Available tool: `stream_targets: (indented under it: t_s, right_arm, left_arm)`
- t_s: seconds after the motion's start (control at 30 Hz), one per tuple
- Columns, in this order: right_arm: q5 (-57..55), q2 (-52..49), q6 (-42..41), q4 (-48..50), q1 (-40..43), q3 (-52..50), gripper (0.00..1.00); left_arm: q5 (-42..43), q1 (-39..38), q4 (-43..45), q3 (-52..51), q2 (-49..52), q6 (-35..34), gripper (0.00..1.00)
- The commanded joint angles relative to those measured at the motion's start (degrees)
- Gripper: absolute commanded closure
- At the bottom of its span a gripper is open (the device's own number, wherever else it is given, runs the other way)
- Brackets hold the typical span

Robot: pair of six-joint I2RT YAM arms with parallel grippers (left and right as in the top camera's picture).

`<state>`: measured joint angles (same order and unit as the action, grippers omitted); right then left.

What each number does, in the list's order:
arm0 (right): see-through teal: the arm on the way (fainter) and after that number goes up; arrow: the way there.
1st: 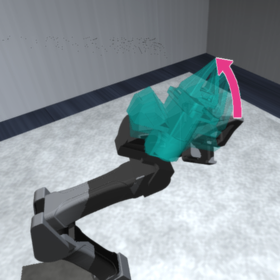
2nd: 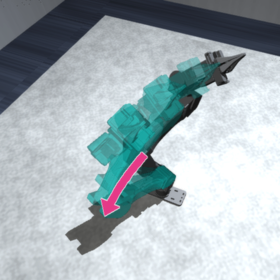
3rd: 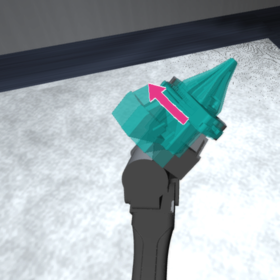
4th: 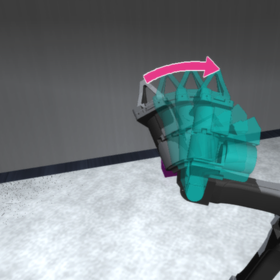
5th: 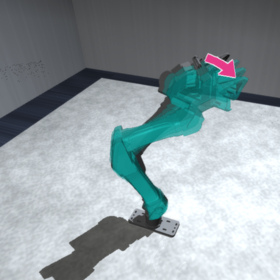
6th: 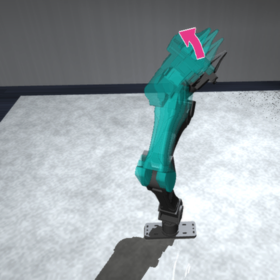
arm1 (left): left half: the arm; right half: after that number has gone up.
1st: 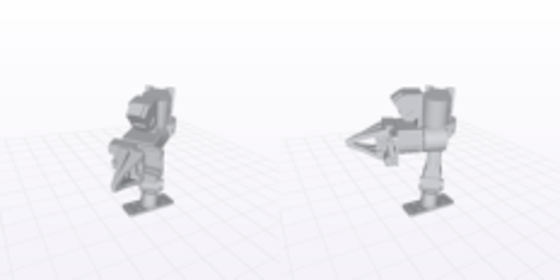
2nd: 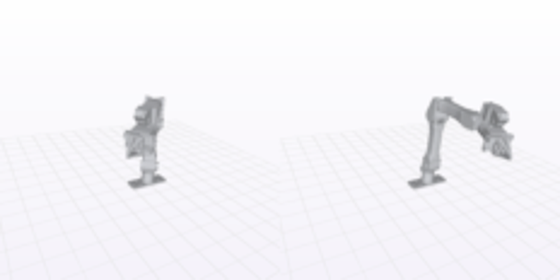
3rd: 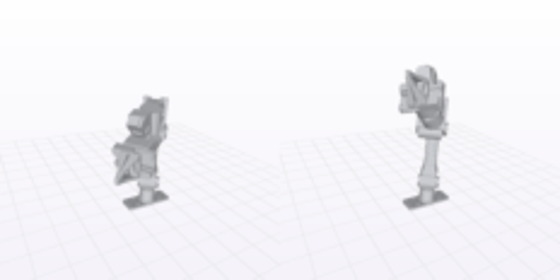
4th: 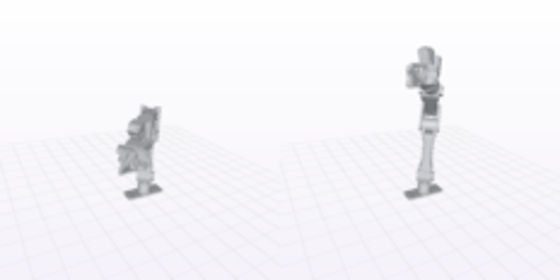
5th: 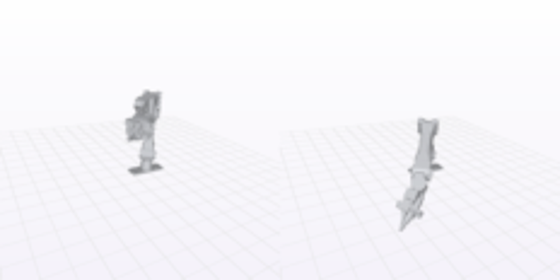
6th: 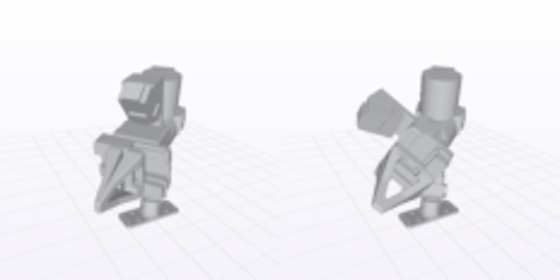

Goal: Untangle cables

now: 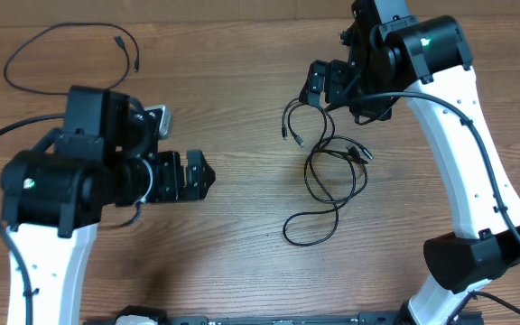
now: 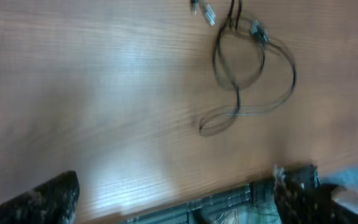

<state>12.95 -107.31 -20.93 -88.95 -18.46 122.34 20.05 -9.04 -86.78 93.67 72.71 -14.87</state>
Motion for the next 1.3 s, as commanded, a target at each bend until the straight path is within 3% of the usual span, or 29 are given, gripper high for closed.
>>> stream_targets:
  t_s: [0.0, 0.1, 0.4, 0.47, 0.53, 0.63, 0.87, 0.97, 1.1, 1.27]
  right_arm:
    - [-4.48, 0.9, 0.37, 0.31, 0.04, -2.82, 0.0]
    - [-6.88, 0.9, 0.35, -0.07, 0.04, -8.04, 0.0]
    - [-6.91, 0.9, 0.37, 2.1, 0.04, -23.5, 0.02]
    - [-6.88, 0.9, 0.37, 1.77, 0.04, -26.64, 0.09]
    - [-6.88, 0.9, 0.35, 1.51, -0.04, -29.46, 0.24]
    - [-6.88, 0.9, 0.2, 1.42, -0.55, -32.63, 0.27]
    - [-6.38, 0.9, -0.31, 2.12, -2.27, -34.86, 0.59]
    - [-6.36, 0.9, -0.33, 3.54, -2.86, -34.84, 0.96]
    - [-3.89, 0.9, -0.31, 3.76, -2.97, -32.26, 0.96]
    - [-3.48, 0.92, -0.22, -5.14, -2.67, -16.2, 0.96]
  left_arm:
    - [-0.9, -0.52, 6.8, -3.28, 0.83, -1.01, 0.0]
    - [-4.07, -0.52, 8.15, -3.69, 4.2, -1.01, 0.0]
    - [-3.26, -1.55, 3.58, -5.51, 13.03, -1.03, 0.0]
    - [-3.28, -1.55, 1.64, -5.53, 14.73, -1.03, 0.0]
    - [-3.52, -1.53, 0.07, -5.53, 16.41, -0.98, 0.0]
    - [-3.48, -1.55, -0.44, -5.53, 18.1, -0.98, 0.0]
    - [-3.5, -1.55, -0.07, -5.55, 19.54, -1.01, 0.0]
    - [-3.48, -1.55, 0.57, -5.55, 19.56, -1.01, 0.0]
    - [-2.91, -1.6, 0.74, -5.55, 19.56, -1.01, 0.0]
    - [-2.43, -2.45, 1.14, -5.55, 19.56, -1.01, 0.0]
